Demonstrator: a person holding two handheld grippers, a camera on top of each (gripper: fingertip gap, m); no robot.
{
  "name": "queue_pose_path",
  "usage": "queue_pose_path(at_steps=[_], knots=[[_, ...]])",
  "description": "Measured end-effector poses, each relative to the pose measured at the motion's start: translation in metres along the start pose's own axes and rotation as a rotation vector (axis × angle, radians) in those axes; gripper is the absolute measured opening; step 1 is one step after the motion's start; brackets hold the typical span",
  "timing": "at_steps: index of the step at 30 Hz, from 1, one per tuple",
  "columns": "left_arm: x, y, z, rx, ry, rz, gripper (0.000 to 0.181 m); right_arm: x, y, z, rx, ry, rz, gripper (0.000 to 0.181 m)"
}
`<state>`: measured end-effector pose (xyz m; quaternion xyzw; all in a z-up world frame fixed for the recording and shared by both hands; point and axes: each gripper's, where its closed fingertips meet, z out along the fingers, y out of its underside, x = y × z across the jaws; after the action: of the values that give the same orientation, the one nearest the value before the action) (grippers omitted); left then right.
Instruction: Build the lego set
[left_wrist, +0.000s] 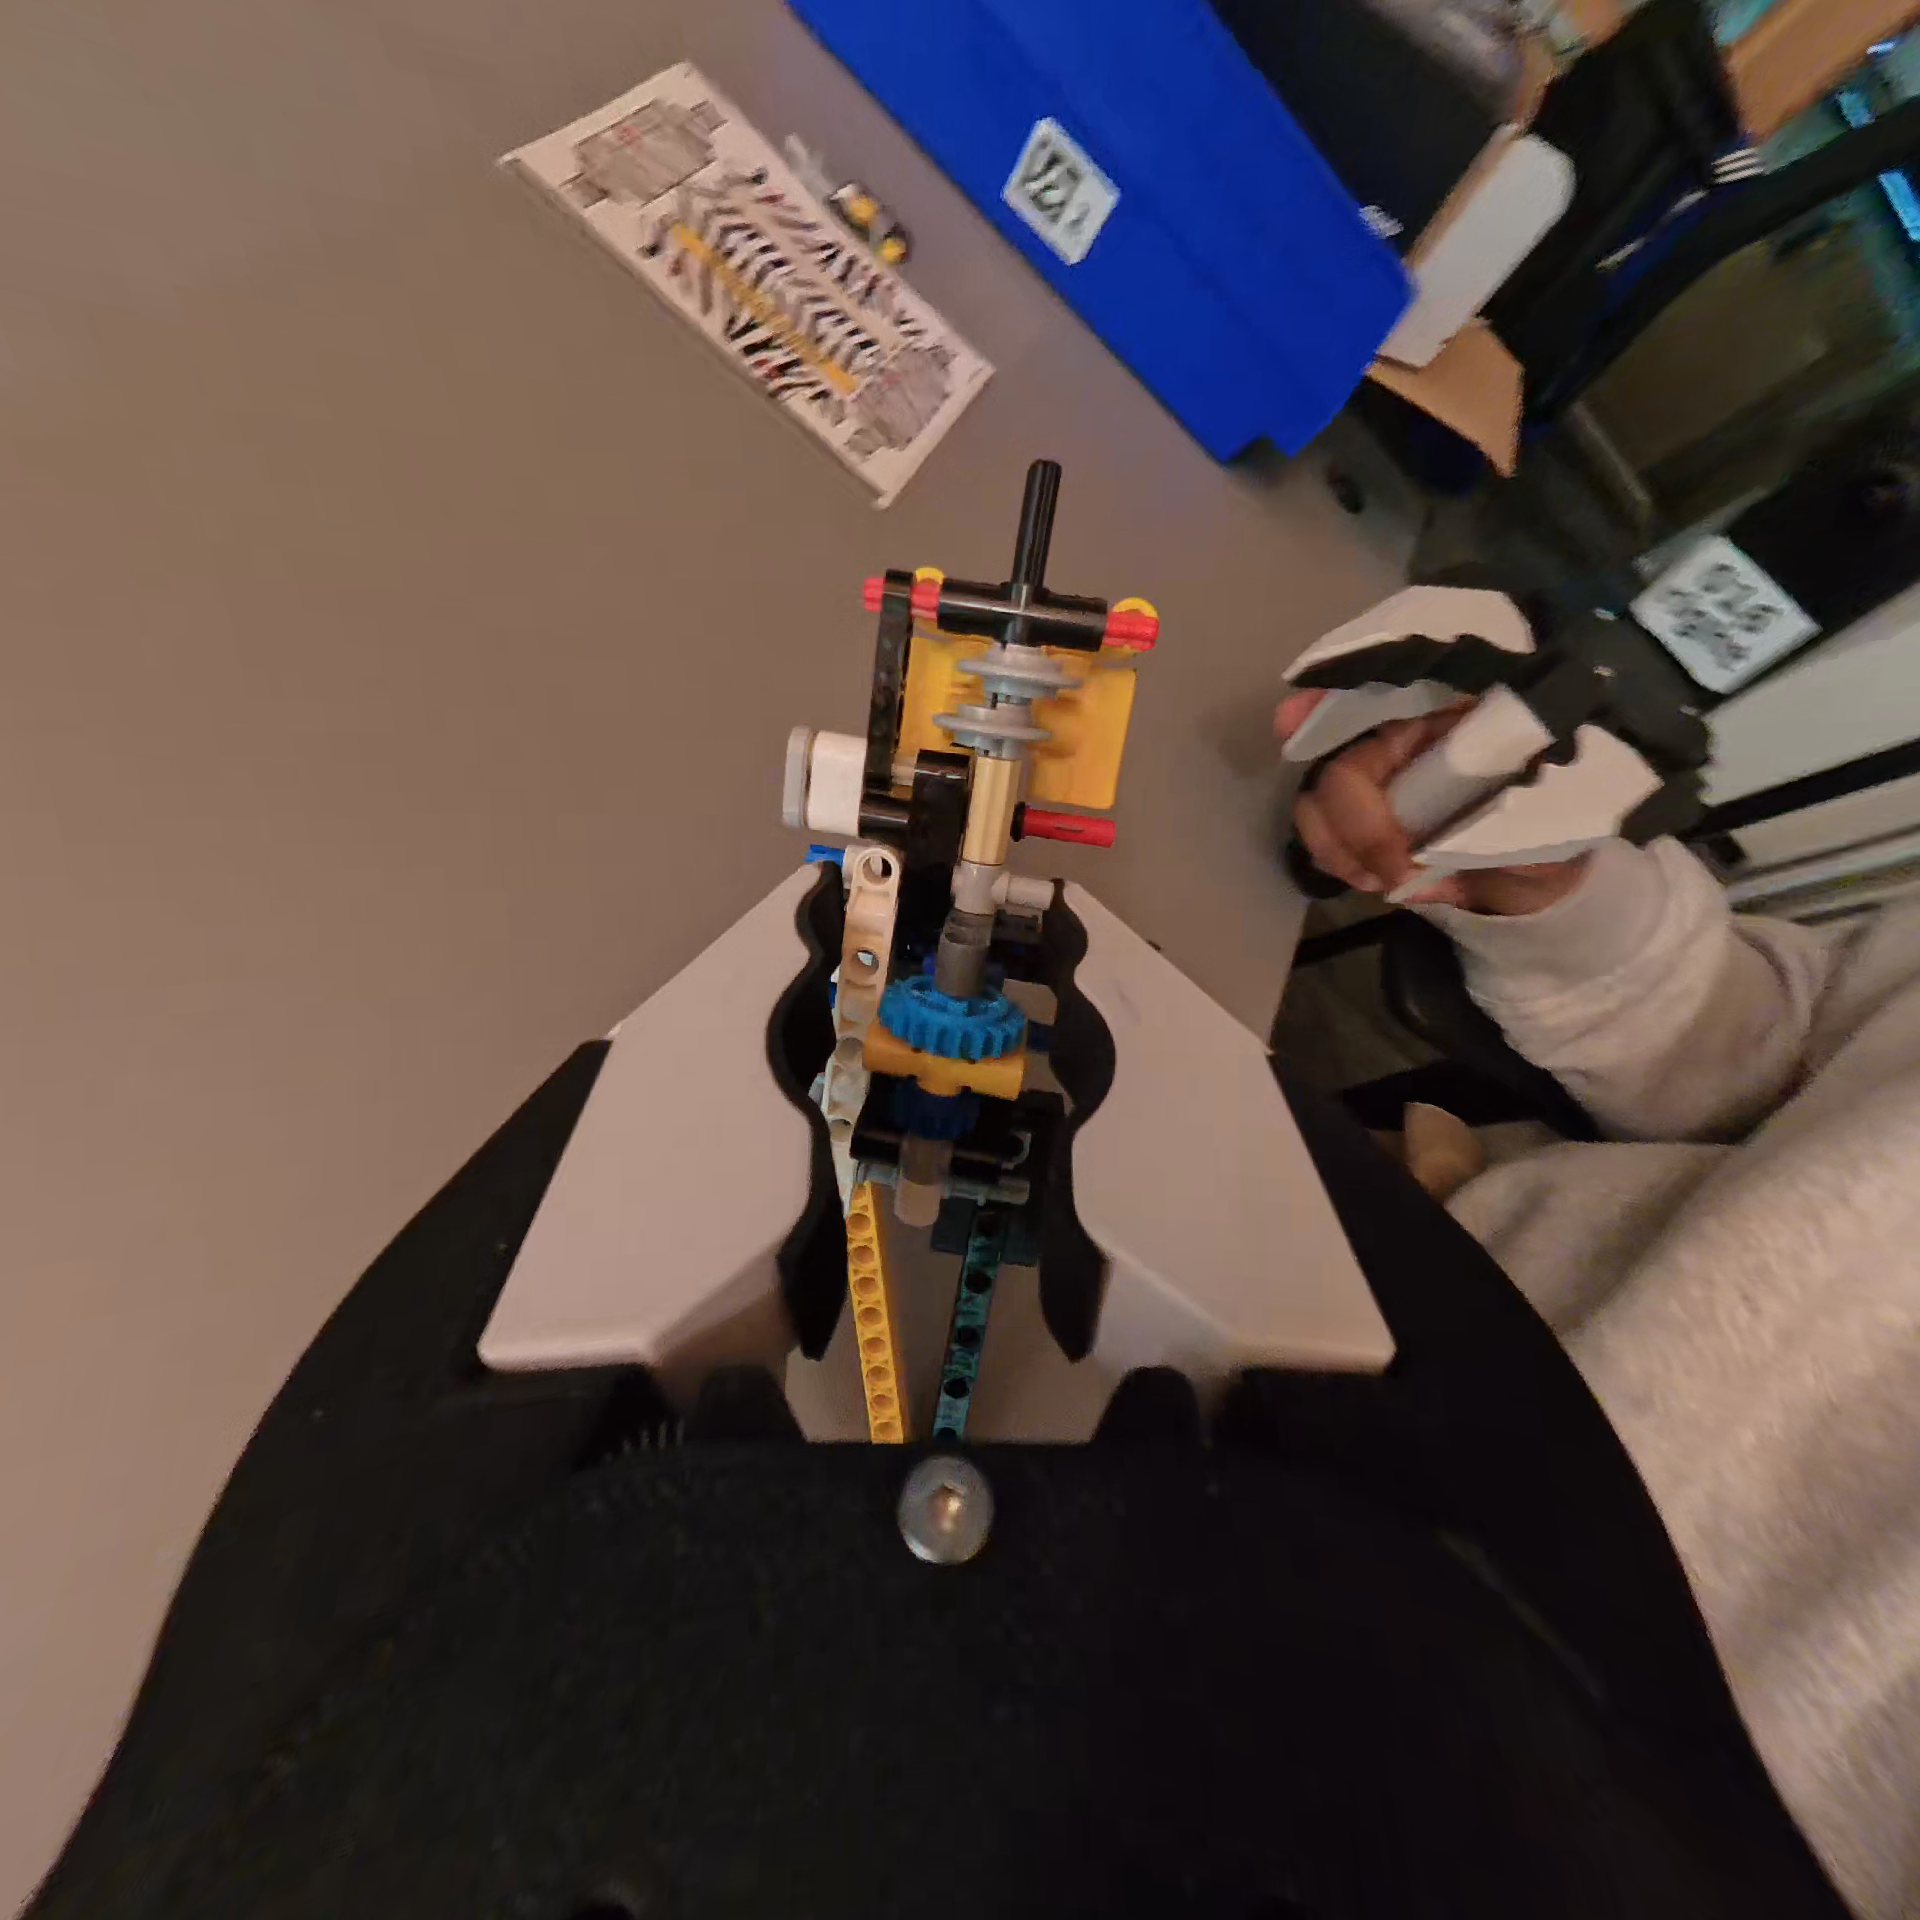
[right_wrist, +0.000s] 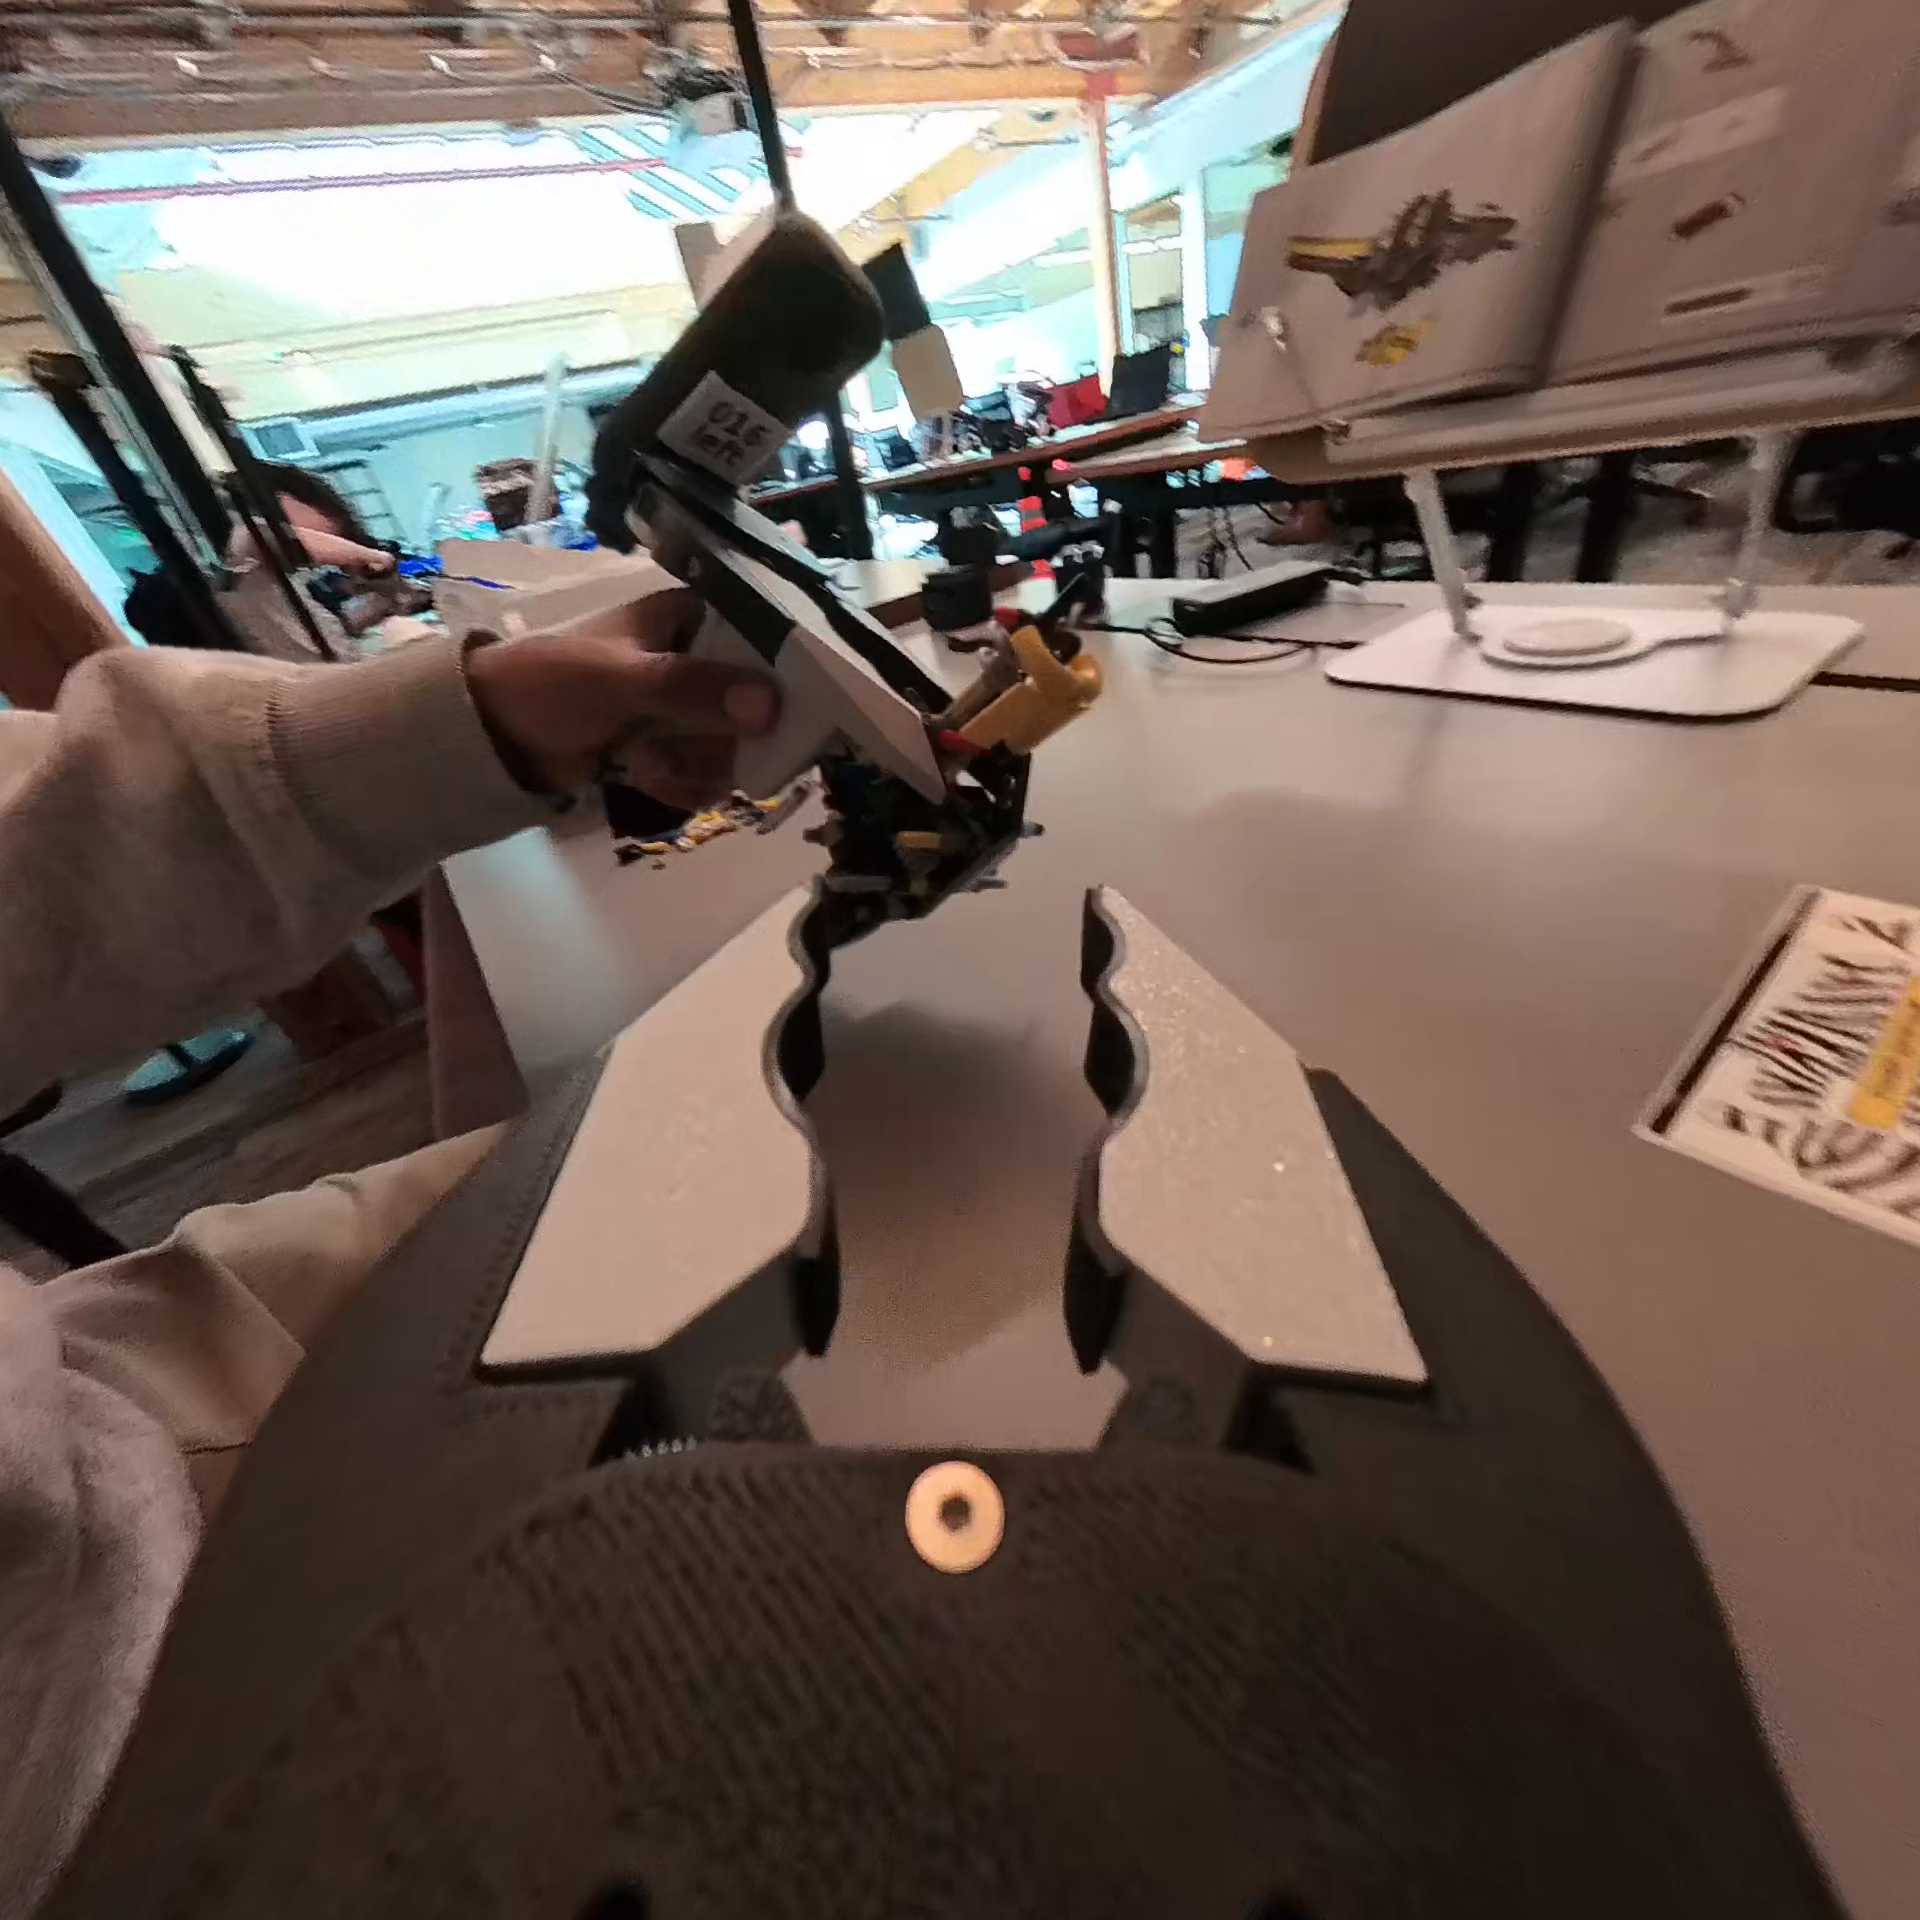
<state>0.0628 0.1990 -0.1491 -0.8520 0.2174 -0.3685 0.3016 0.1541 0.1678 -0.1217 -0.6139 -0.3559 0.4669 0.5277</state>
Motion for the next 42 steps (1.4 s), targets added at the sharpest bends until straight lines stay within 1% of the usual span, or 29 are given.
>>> queue_pose_path(at_steps=[5,8,10,12,15,19,22,24,29,31,42], knots=[[0.051,-0.013,-0.007,0.130,0.221,0.174,0.036,-0.010,-0.020,0.012,0.102,-0.122,0.093,0.049],[0.071,-0.019,-0.014,0.205,0.310,0.230,0.036,-0.014,-0.038,0.019,0.160,-0.146,0.107,0.053],[0.078,-0.022,-0.018,0.248,0.360,0.232,0.035,-0.020,-0.051,0.026,0.179,-0.147,0.092,0.060],[0.084,-0.025,-0.022,0.284,0.415,0.218,0.035,-0.031,-0.063,0.032,0.185,-0.152,0.058,0.063],[0.091,-0.029,-0.030,0.348,0.505,0.183,0.035,-0.039,-0.068,0.042,0.140,-0.125,0.022,0.062],[0.097,-0.035,-0.035,0.406,0.593,0.141,0.035,-0.047,-0.071,0.051,0.109,-0.150,0.115,0.063],[0.096,-0.039,-0.031,0.423,0.590,0.141,0.035,-0.046,-0.072,0.054,0.097,-0.145,0.188,0.066],[0.096,-0.040,-0.026,0.417,0.574,0.149,0.035,-0.044,-0.071,0.055,0.090,-0.130,0.212,0.064],[0.098,-0.039,-0.012,0.390,0.562,0.157,0.035,-0.034,-0.065,0.052,0.079,-0.095,0.256,0.052],[0.100,-0.039,-0.010,0.390,0.571,0.156,0.035,-0.030,-0.065,0.050,0.081,-0.092,0.276,0.044],[0.102,-0.039,-0.008,0.400,0.586,0.129,0.035,-0.028,-0.062,0.047,0.044,-0.058,0.208,0.043]])
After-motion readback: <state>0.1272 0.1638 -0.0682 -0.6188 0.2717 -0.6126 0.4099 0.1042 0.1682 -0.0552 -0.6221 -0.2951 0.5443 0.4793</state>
